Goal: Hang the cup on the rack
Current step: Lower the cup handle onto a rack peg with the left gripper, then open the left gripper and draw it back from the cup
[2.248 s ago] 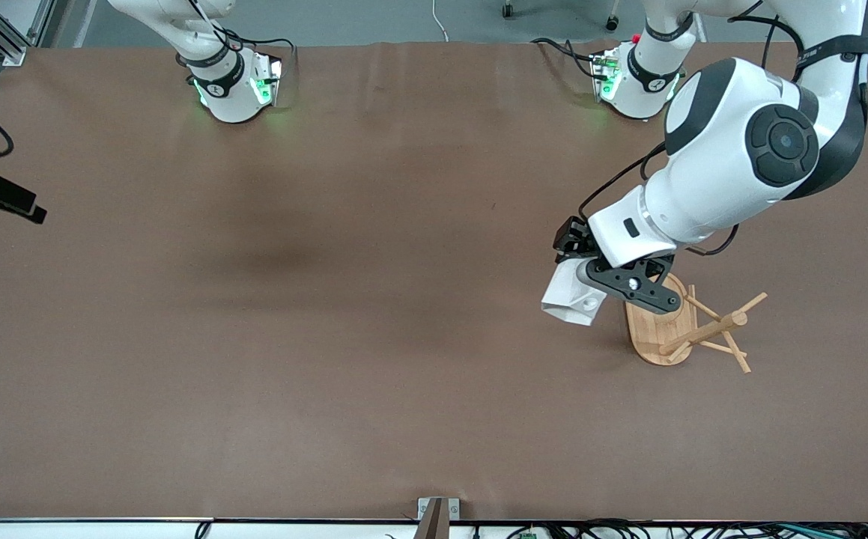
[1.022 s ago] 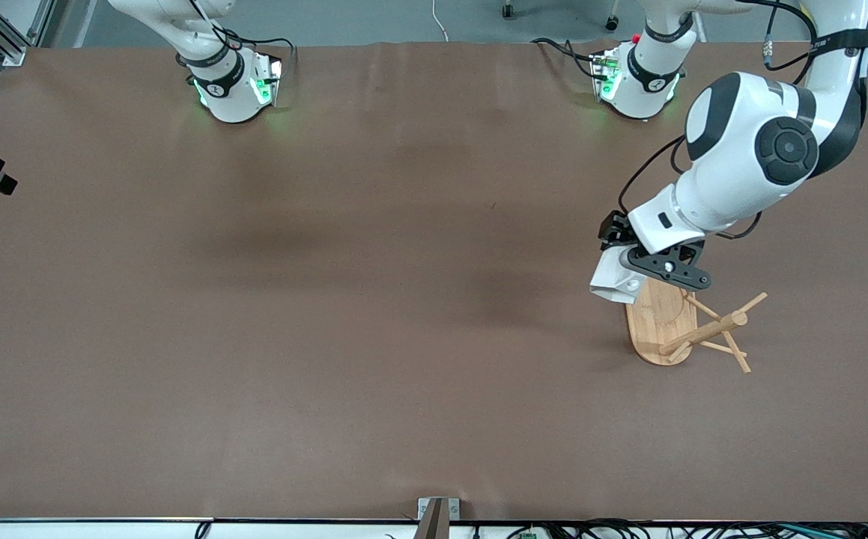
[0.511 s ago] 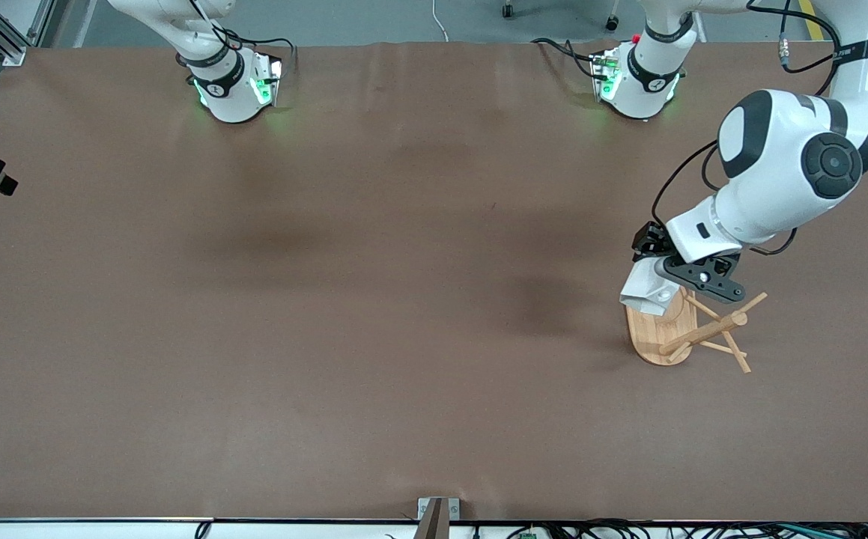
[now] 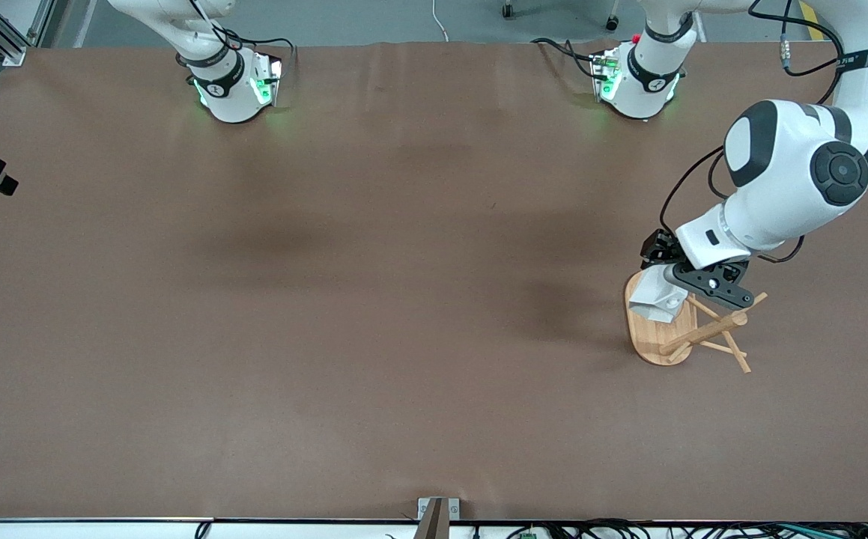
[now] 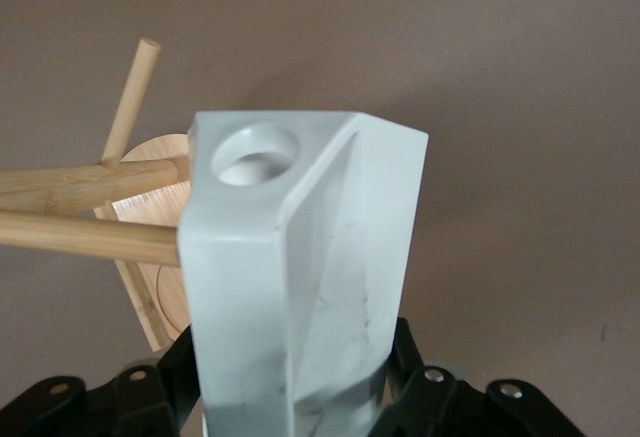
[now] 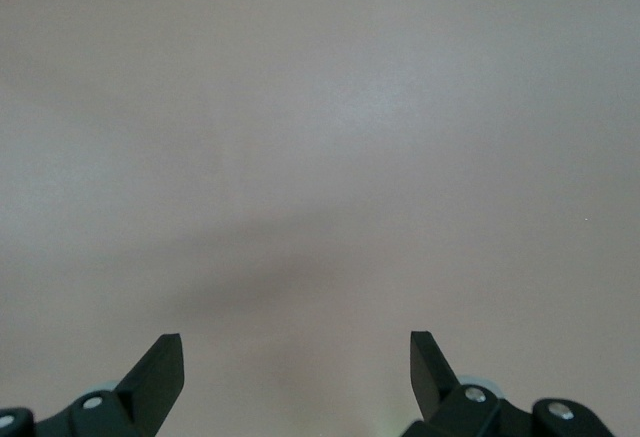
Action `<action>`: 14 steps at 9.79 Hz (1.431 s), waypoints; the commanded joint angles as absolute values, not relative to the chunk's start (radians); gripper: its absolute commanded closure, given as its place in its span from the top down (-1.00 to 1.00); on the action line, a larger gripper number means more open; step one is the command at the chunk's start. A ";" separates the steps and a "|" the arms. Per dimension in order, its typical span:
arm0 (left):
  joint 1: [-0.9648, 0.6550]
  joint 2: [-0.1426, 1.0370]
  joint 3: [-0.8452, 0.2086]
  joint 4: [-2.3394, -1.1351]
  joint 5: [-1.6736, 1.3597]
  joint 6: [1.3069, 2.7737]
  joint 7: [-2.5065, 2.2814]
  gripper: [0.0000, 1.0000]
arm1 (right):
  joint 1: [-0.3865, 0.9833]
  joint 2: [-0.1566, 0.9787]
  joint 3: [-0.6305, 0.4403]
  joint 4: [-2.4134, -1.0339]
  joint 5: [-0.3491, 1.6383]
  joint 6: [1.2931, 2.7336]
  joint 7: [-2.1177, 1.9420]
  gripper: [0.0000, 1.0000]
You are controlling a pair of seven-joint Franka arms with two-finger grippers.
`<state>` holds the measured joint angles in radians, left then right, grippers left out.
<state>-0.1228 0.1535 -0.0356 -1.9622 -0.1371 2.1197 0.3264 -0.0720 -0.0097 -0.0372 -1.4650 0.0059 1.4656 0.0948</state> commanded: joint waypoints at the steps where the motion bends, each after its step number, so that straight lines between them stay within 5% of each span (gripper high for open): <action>1: -0.123 0.178 -0.022 -1.980 -0.124 2.146 0.350 -0.99 | -0.075 -0.006 -0.034 -1.453 -0.011 1.454 0.101 1.00; 5: -0.121 0.204 0.014 -1.976 -0.132 2.164 0.350 -0.97 | -0.077 -0.006 -0.034 -1.451 -0.012 1.453 0.100 1.00; 6: -0.121 0.212 0.015 -1.974 -0.132 2.172 0.350 -0.72 | -0.075 -0.006 -0.034 -1.450 -0.012 1.453 0.101 1.00; 7: -0.121 0.221 0.023 -1.965 -0.132 2.172 0.348 0.31 | -0.075 -0.006 -0.034 -1.450 -0.012 1.453 0.101 1.00; 8: -0.121 0.219 0.028 -1.957 -0.133 2.172 0.333 0.99 | -0.077 -0.006 -0.034 -1.450 -0.012 1.453 0.101 1.00; 14: -0.127 0.096 0.023 -1.844 -0.120 1.944 0.077 1.00 | -0.078 -0.006 -0.035 -1.451 -0.012 1.451 0.100 1.00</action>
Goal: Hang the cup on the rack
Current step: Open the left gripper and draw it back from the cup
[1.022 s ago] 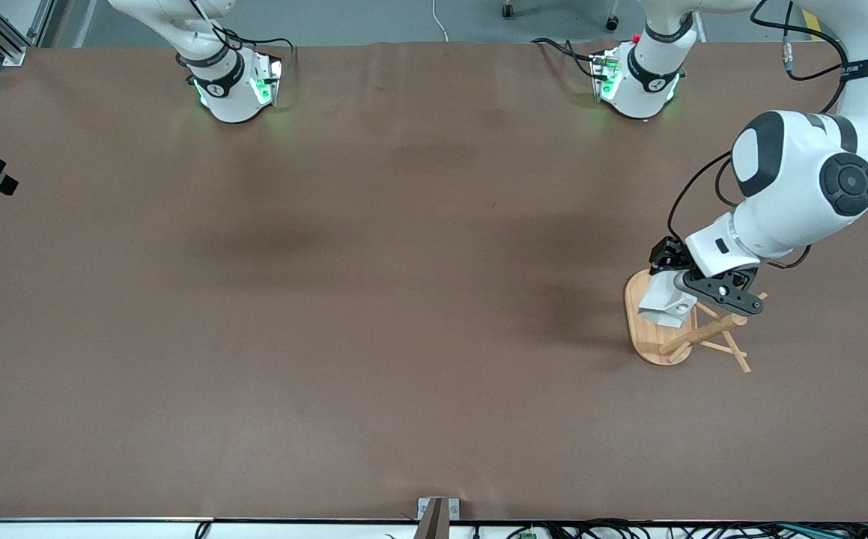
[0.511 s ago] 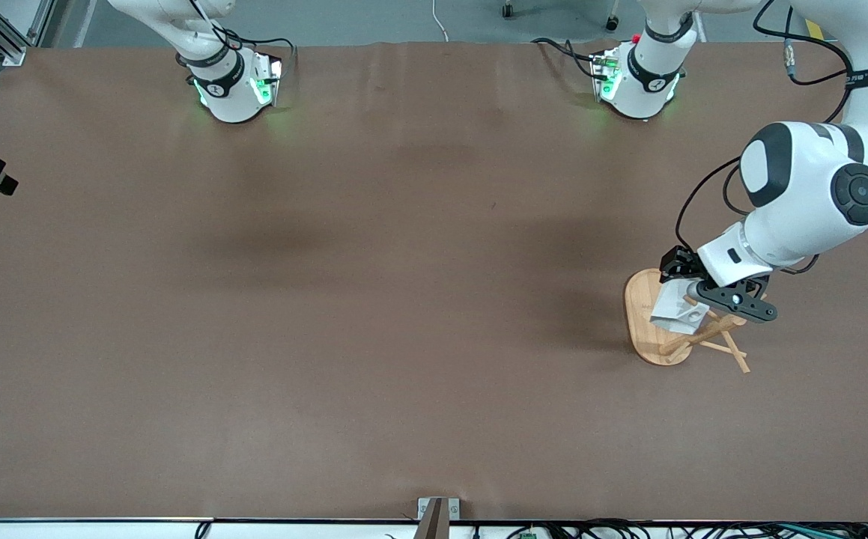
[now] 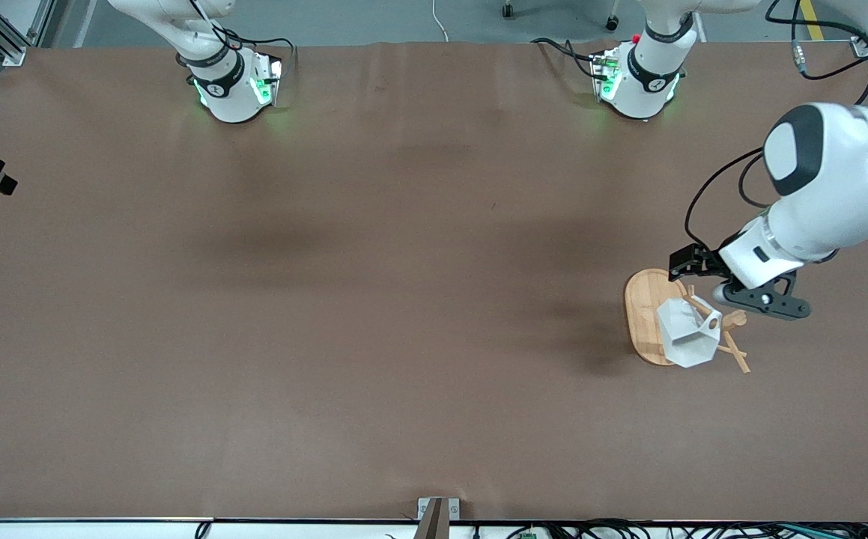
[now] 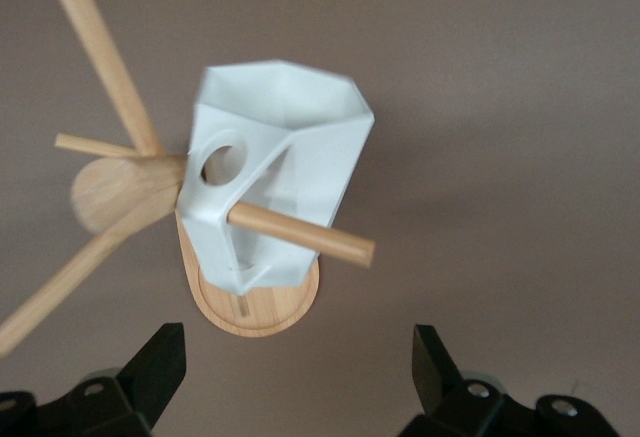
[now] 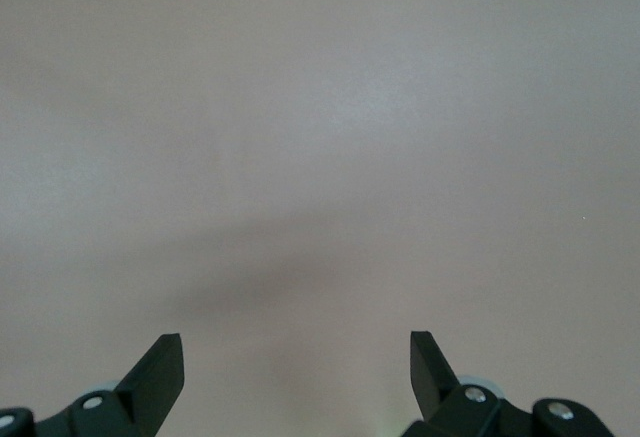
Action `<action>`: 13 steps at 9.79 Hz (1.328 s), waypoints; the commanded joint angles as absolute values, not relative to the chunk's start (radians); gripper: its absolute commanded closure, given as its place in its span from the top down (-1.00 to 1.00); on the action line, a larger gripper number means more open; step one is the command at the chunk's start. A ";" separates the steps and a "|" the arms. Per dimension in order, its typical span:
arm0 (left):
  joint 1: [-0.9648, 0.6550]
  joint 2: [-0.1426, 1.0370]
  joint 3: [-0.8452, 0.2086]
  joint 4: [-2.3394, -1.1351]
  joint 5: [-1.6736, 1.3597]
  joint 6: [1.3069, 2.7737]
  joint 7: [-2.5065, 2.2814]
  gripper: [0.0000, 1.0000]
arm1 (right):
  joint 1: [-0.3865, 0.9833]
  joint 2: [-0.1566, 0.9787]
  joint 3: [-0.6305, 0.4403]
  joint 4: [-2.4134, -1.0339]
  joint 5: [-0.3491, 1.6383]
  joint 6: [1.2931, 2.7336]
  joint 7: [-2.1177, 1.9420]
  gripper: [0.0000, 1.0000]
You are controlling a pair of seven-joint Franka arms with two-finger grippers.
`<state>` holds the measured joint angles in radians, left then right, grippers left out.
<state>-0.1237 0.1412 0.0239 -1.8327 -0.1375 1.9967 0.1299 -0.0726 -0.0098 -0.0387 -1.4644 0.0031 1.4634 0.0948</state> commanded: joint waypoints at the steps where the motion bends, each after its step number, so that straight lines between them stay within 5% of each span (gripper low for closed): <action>1: -0.126 0.062 0.021 -1.813 -0.111 1.881 0.078 1.00 | -0.078 -0.006 -0.034 -1.451 -0.012 1.451 0.100 1.00; 6: -0.062 0.041 -0.027 -1.550 -0.014 1.568 0.107 1.00 | -0.078 -0.006 -0.035 -1.453 -0.011 1.450 0.100 1.00; 13: 0.045 -0.077 -0.187 -1.629 -0.002 1.525 -0.034 1.00 | -0.087 -0.006 -0.035 -1.454 -0.011 1.450 0.091 1.00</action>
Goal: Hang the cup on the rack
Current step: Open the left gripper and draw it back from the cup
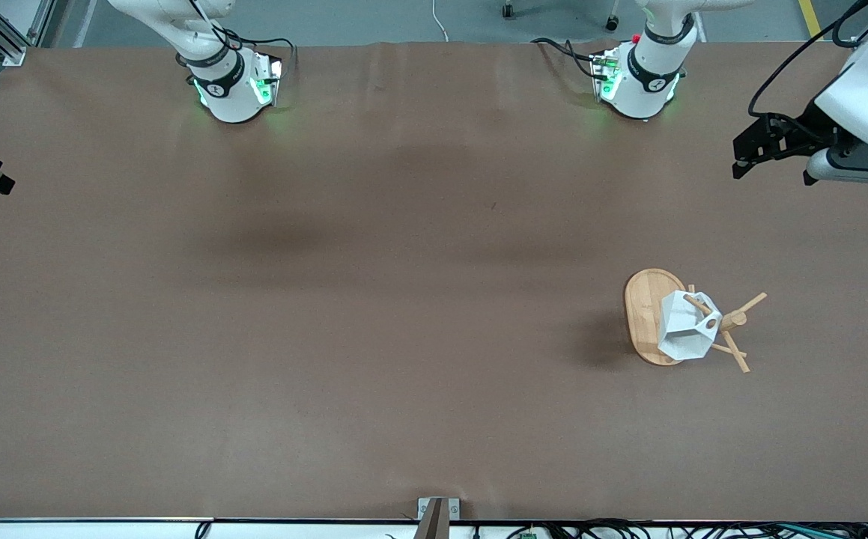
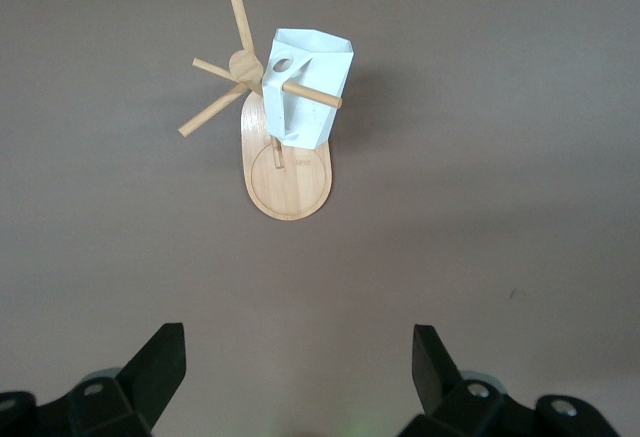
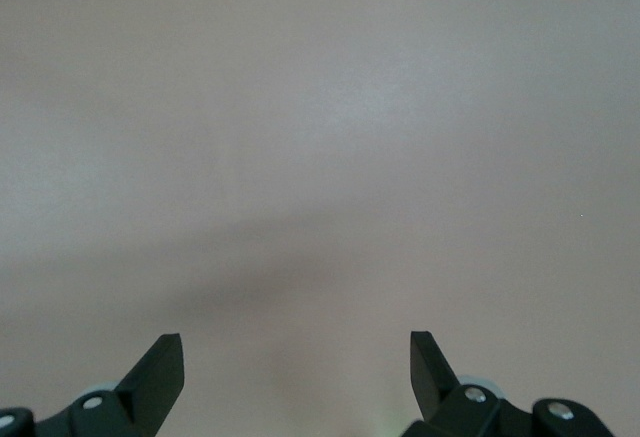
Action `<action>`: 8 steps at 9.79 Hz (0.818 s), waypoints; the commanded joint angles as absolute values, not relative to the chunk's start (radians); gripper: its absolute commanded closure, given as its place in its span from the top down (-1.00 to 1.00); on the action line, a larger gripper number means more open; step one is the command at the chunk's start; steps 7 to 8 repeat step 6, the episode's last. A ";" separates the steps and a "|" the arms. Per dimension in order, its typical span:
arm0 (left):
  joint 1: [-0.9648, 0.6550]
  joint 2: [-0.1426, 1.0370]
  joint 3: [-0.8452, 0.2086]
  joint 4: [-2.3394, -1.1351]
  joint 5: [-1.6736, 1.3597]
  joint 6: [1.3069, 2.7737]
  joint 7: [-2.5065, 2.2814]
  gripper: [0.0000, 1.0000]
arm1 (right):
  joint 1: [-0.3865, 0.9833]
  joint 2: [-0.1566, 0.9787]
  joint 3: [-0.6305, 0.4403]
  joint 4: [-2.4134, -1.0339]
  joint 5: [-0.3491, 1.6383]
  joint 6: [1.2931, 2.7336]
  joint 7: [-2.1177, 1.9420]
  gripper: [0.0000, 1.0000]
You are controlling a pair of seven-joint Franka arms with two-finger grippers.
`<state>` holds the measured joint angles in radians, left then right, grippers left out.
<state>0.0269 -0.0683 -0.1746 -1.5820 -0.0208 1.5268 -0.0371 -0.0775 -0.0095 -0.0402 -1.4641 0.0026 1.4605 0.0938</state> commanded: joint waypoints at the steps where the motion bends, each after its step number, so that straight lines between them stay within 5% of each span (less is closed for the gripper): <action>1: 0.043 -0.077 -0.184 -1.629 -0.002 1.525 -0.032 1.00 | -0.087 -0.006 -0.035 -1.454 -0.011 1.450 0.089 1.00; 8: 0.040 -0.078 -0.181 -1.621 0.044 1.522 -0.026 1.00 | -0.087 -0.006 -0.034 -1.450 -0.011 1.450 0.091 1.00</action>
